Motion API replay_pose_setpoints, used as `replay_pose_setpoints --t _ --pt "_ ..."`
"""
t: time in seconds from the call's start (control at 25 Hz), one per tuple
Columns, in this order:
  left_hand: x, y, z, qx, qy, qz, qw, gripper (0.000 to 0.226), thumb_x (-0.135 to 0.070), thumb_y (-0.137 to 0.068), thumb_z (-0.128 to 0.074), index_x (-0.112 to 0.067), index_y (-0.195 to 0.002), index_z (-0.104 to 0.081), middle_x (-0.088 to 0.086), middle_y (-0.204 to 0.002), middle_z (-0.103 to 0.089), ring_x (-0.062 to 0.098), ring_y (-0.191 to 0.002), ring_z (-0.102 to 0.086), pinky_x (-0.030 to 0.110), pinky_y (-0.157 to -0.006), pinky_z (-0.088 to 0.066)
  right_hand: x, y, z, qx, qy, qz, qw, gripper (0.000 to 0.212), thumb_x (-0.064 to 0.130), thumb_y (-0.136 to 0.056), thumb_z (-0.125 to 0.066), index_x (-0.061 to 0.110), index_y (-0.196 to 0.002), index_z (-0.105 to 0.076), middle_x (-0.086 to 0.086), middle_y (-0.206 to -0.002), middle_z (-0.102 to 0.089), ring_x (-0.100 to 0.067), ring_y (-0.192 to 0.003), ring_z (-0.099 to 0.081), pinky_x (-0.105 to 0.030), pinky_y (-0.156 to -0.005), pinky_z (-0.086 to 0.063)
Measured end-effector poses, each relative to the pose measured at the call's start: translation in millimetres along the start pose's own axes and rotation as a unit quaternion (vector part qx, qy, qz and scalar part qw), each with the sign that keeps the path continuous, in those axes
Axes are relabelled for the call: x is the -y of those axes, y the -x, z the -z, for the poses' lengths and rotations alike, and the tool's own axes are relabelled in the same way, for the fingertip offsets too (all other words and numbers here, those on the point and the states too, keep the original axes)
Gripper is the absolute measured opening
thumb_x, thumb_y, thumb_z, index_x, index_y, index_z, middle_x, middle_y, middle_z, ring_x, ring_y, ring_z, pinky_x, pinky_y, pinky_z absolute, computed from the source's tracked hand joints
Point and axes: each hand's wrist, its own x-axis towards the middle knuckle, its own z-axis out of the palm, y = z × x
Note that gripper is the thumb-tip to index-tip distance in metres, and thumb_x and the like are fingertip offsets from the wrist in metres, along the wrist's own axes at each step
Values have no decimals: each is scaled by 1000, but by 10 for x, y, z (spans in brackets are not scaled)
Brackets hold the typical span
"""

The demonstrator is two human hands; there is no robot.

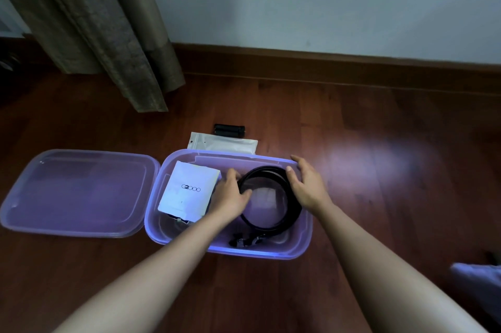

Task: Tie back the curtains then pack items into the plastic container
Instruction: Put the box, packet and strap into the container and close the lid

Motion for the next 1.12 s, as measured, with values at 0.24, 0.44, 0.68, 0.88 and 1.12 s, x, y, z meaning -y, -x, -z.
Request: replay_pose_setpoints --t 0.24,0.44,0.68,0.88,1.12 --pt "16 -73 27 -39 -136 -47 989 34 -27 -99 -38 -4 -99 -63 21 -106 -64 37 -101 -56 36 -76 -41 7 -10 10 8 41 3 999 45 23 -98 -42 12 -141 -38 -7 -146 -41 -22 -134 -38 -27 -106 -29" --pt "-38 -12 -27 -45 -78 -11 996 25 -22 -99 -39 -3 -115 -43 25 -107 -62 40 -101 -57 37 -69 -36 76 38 -53 -69 286 265 918 36 19 -82 -49 17 -114 -66 -10 -124 -61 -28 -112 -60 -46 -99 -43" --pt "-50 -1 -16 -48 -106 -21 993 45 -39 -94 -48 -3 -120 -48 20 -113 -61 36 -108 -56 37 -83 -43 96 88 -49 -112 479 217 843 17 29 -73 -60 19 -60 -63 0 -61 -61 -25 -56 -53 -34 -61 -22" --pt "-95 84 -41 -24 -247 -86 965 24 -11 -97 -38 -8 -120 -36 17 -115 -57 38 -100 -59 42 -70 -42 99 77 -22 -24 438 202 876 29 35 -78 -53 19 -59 -66 1 -56 -64 -23 -56 -60 -33 -61 -20" --pt "-132 122 48 -49 -227 -82 969 34 7 -84 -40 -7 -115 -39 15 -122 -48 40 -106 -52 42 -70 -41 282 -65 147 211 406 119 881 52 23 -84 -42 30 -135 -44 0 -134 -54 -18 -124 -48 -45 -109 -14"
